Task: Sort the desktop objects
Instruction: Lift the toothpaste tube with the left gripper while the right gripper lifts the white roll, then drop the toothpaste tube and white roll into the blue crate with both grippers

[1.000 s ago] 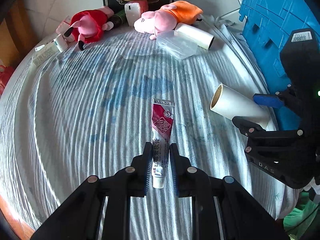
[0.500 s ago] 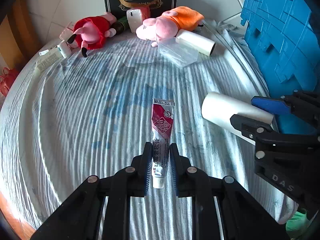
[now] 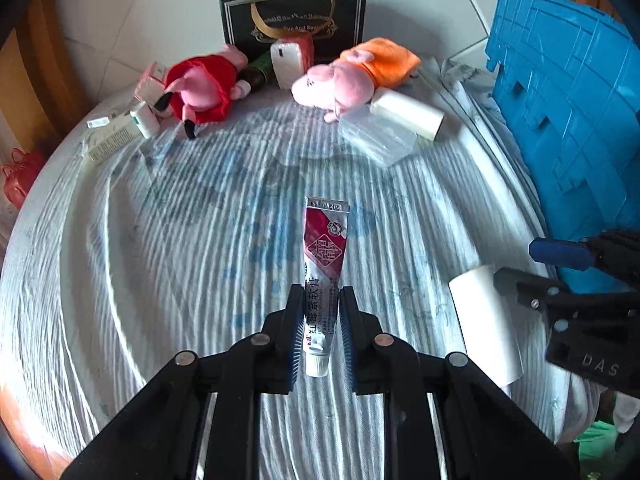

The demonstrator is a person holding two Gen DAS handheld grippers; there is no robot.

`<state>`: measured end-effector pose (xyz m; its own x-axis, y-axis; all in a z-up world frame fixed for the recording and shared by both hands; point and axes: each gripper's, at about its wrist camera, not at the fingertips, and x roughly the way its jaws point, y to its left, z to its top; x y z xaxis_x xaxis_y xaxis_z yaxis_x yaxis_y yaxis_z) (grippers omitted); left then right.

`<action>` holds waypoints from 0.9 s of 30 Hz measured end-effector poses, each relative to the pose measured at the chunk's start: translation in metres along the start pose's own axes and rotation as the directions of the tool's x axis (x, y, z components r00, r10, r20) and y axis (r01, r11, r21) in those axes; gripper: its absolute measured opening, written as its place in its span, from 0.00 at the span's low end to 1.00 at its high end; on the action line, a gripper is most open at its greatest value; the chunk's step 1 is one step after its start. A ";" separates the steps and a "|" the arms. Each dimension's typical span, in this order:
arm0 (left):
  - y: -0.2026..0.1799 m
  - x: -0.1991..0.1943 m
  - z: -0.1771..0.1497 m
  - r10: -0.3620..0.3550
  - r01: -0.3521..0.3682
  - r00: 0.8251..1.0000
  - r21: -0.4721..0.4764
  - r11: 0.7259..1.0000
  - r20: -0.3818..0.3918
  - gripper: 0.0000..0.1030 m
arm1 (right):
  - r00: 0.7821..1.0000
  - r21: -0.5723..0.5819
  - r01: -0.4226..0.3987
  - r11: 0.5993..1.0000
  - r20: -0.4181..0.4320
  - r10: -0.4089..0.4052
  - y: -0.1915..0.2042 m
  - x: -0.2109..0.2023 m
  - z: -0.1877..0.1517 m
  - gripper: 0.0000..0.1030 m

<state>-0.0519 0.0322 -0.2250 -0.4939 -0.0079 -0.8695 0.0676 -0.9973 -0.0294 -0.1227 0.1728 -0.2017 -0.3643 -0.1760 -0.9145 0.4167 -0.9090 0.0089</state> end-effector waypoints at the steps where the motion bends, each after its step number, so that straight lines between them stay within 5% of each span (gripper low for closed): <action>1: -0.003 0.006 -0.003 -0.008 0.009 1.000 0.007 1.000 -0.022 0.17 | 1.000 0.018 -0.012 1.000 -0.028 0.013 -0.001 0.008 -0.006 0.50; 6: -0.011 0.014 -0.008 -0.024 0.027 0.998 0.043 0.999 -0.057 0.17 | 0.980 0.112 -0.093 0.989 -0.167 0.111 0.001 0.056 -0.025 0.47; 8: -0.007 0.005 -0.003 -0.016 0.018 0.999 0.054 0.998 -0.033 0.17 | 0.984 0.101 -0.073 0.992 -0.156 0.088 0.007 0.054 -0.026 0.46; 11: 0.001 -0.022 0.013 -0.015 0.012 0.999 0.049 0.999 0.046 0.17 | 0.994 0.076 -0.106 0.991 -0.025 0.108 0.015 0.015 -0.011 0.45; 15: 0.003 -0.076 0.046 -0.028 0.013 0.978 0.072 0.997 0.207 0.17 | 0.977 0.026 -0.105 0.994 0.188 0.098 0.024 -0.060 0.020 0.45; 22: -0.033 -0.172 0.114 -0.142 0.062 0.881 0.188 0.980 0.452 0.17 | 0.859 0.035 -0.033 0.999 0.512 0.011 0.006 -0.204 0.060 0.46; 27: -0.095 -0.218 0.151 -0.254 0.106 0.819 0.301 0.948 0.514 0.17 | 0.776 0.155 0.088 0.984 0.609 -0.165 -0.038 -0.274 0.063 0.46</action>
<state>-0.0814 0.1175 0.0414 -0.8673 0.2097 -0.4515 -0.2490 -0.9681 0.0287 -0.0913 0.2318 0.0742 -0.8586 -0.2163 -0.4648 0.2489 -0.9685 -0.0090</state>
